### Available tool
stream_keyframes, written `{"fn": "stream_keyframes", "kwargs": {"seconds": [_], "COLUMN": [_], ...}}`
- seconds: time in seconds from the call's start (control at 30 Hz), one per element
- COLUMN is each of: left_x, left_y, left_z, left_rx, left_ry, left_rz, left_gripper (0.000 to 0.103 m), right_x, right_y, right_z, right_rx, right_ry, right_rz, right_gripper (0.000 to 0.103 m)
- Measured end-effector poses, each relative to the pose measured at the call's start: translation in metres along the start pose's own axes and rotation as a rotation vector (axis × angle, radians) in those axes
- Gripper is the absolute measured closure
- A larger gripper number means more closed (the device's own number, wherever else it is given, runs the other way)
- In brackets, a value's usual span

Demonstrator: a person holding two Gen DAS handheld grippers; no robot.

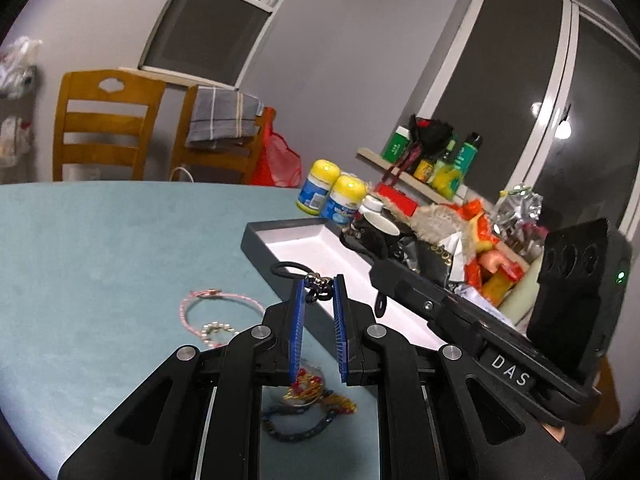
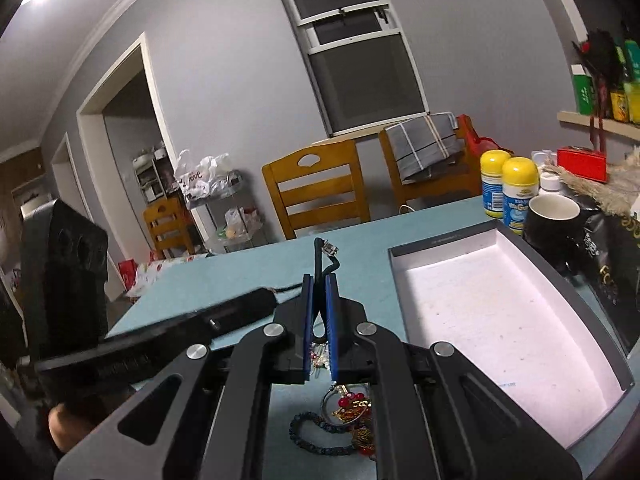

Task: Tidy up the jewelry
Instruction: 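Carry both hair ties into the white-lined box and open both grippers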

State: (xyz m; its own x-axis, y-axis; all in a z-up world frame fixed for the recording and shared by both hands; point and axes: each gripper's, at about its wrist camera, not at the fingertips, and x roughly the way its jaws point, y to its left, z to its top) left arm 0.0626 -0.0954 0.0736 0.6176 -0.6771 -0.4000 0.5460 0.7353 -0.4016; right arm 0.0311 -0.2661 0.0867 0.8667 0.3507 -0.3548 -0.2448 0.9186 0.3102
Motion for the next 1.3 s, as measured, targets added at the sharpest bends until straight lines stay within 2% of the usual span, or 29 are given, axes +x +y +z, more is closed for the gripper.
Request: {"fn": "stream_keyframes", "kwargs": {"seconds": [0.13,0.3,0.4,0.5,0.7,0.83,0.93,1.07,1.3], "left_x": [0.002,-0.014,-0.015,-0.006,0.024,0.040,0.055,0.071,0.082], "left_y": [-0.013,-0.029,-0.047,-0.069,-0.093,-0.104,-0.115,-0.127,-0.128], "left_z": [0.000,0.002,-0.003,-0.009,-0.021,-0.026,-0.026,-0.030,-0.034], "left_rx": [0.009,0.025,0.075,0.125,0.127,0.131,0.151,0.184,0.188], "left_ry": [-0.001,-0.061,-0.083,-0.074,-0.022,0.006,0.035,0.073,0.102], "left_rz": [0.044,0.110,0.189,0.208,0.154,0.131,0.114,0.103,0.101], "left_gripper": [0.088,0.088,0.088,0.088,0.088,0.088,0.088,0.088,0.088], "right_x": [-0.011,-0.031,-0.040,-0.046,-0.057,-0.060,-0.057,-0.050,-0.053], "right_y": [-0.010,-0.019,-0.022,-0.027,-0.051,-0.090,-0.111,-0.119,-0.122], "right_z": [0.005,0.000,-0.008,-0.014,-0.023,-0.033,-0.036,-0.041,-0.039], "right_rx": [0.028,0.033,0.000,-0.018,-0.016,0.089,0.178,0.209,0.230], "right_ry": [-0.006,-0.013,0.012,0.031,0.066,0.105,0.136,0.182,0.172], "right_rz": [-0.012,-0.044,-0.083,-0.117,-0.180,-0.228,-0.224,-0.233,-0.242], "right_gripper": [0.097,0.097,0.097,0.097,0.097,0.097,0.097,0.097,0.096]}}
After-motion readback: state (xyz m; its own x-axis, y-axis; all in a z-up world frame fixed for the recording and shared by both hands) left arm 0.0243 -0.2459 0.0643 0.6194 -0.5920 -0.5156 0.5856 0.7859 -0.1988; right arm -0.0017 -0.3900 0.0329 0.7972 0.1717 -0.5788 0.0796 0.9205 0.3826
